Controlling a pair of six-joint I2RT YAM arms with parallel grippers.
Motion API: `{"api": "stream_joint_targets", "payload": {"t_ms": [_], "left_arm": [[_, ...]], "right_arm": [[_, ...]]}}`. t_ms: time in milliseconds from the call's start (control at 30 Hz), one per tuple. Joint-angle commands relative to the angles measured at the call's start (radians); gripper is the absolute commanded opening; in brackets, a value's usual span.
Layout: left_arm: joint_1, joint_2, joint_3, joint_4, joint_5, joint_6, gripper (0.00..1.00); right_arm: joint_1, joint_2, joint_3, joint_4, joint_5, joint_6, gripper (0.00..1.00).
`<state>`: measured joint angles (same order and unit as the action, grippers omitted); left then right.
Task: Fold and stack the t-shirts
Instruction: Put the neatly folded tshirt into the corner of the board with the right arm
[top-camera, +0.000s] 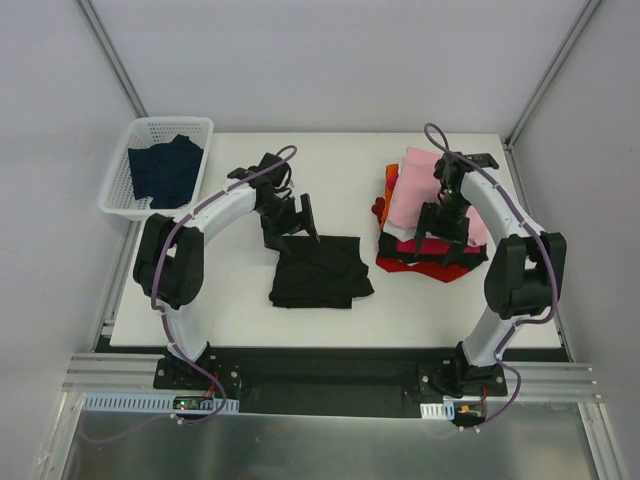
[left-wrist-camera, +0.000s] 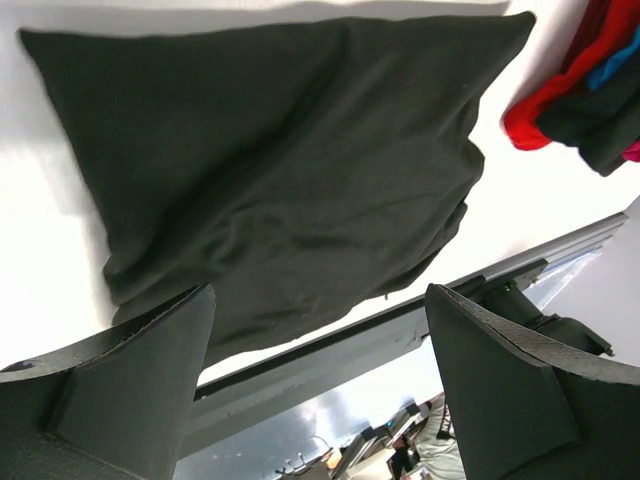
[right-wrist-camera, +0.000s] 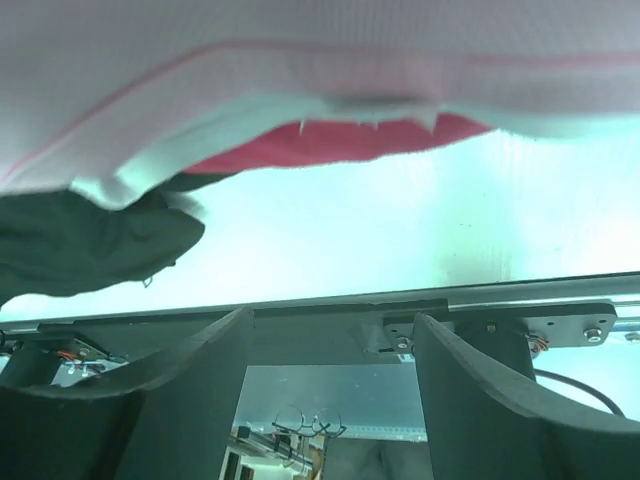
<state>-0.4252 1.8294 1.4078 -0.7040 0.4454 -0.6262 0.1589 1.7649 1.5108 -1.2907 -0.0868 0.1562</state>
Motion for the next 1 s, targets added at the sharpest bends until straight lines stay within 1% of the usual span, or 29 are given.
{"api": "stream_joint_targets", "payload": {"t_ms": [0,67,100,133,200,233,267,300,333,367,400,433,500,533,600,633,667,733,767,833,867,933,967], "left_arm": [[-0.017,0.021,0.049,0.014,0.026,-0.013,0.87],[-0.018,0.025,0.056,0.017,0.029,-0.015,0.87],[-0.020,0.028,0.057,0.017,0.030,-0.015,0.87],[-0.020,0.030,0.062,0.017,0.030,-0.015,0.87],[-0.021,0.033,0.068,0.020,0.032,-0.015,0.86],[-0.021,0.033,0.072,0.020,0.036,-0.015,0.86],[-0.021,0.036,0.074,0.020,0.036,-0.015,0.85],[-0.023,0.034,0.079,0.020,0.041,-0.013,0.83],[-0.023,0.031,0.079,0.020,0.041,-0.013,0.82],[-0.023,0.028,0.079,0.020,0.044,-0.013,0.80],[-0.023,0.021,0.077,0.020,0.047,-0.013,0.70],[-0.023,0.016,0.077,0.020,0.058,-0.015,0.65],[-0.024,-0.002,0.083,0.020,0.064,-0.029,0.51],[-0.030,-0.005,0.088,0.018,0.068,-0.032,0.39],[-0.037,-0.007,0.120,0.018,0.084,-0.044,0.29],[-0.043,-0.002,0.132,0.020,0.088,-0.047,0.21],[-0.044,0.007,0.146,0.020,0.099,-0.056,0.17],[-0.049,0.018,0.186,0.020,0.110,-0.067,0.16],[-0.050,0.028,0.198,0.018,0.118,-0.072,0.18],[-0.055,0.037,0.229,0.020,0.127,-0.075,0.20],[-0.055,0.042,0.233,0.020,0.128,-0.075,0.21],[-0.057,0.044,0.234,0.018,0.141,-0.072,0.22],[-0.057,0.038,0.226,0.018,0.141,-0.067,0.22]], "right_arm": [[0.002,-0.107,0.052,-0.189,-0.025,-0.009,0.68],[-0.004,-0.122,0.094,-0.226,-0.031,-0.006,0.66],[-0.009,-0.136,0.110,-0.235,-0.028,-0.003,0.63],[-0.016,-0.140,0.153,-0.252,-0.018,-0.001,0.46],[-0.070,-0.139,0.192,-0.269,0.046,0.000,0.19],[-0.096,-0.134,0.206,-0.266,0.071,-0.001,0.01],[-0.154,-0.128,0.228,-0.263,0.079,-0.004,0.01],[-0.185,-0.118,0.241,-0.251,0.132,-0.010,0.01],[-0.243,-0.093,0.253,-0.245,0.157,-0.010,0.01],[-0.272,-0.081,0.281,-0.233,0.182,-0.012,0.01],[-0.298,-0.070,0.293,-0.208,0.218,-0.011,0.01],[-0.349,-0.052,0.305,-0.196,0.237,-0.001,0.01],[-0.393,-0.035,0.315,-0.145,0.265,0.017,0.01],[-0.430,-0.013,0.313,-0.131,0.272,0.032,0.01],[-0.459,0.014,0.310,-0.087,0.279,0.042,0.01],[-0.476,0.031,0.310,-0.073,0.277,0.045,0.01],[-0.482,0.078,0.313,-0.061,0.269,0.045,0.01],[-0.490,0.140,0.359,-0.042,0.246,0.033,0.01],[-0.490,0.213,0.379,-0.036,0.217,0.017,0.01],[-0.490,0.275,0.446,-0.012,0.181,0.003,0.01],[-0.490,0.298,0.462,0.022,0.138,-0.004,0.01],[-0.490,0.367,0.511,0.048,0.098,-0.006,0.01],[-0.490,0.386,0.529,0.057,0.046,-0.004,0.01]]}}
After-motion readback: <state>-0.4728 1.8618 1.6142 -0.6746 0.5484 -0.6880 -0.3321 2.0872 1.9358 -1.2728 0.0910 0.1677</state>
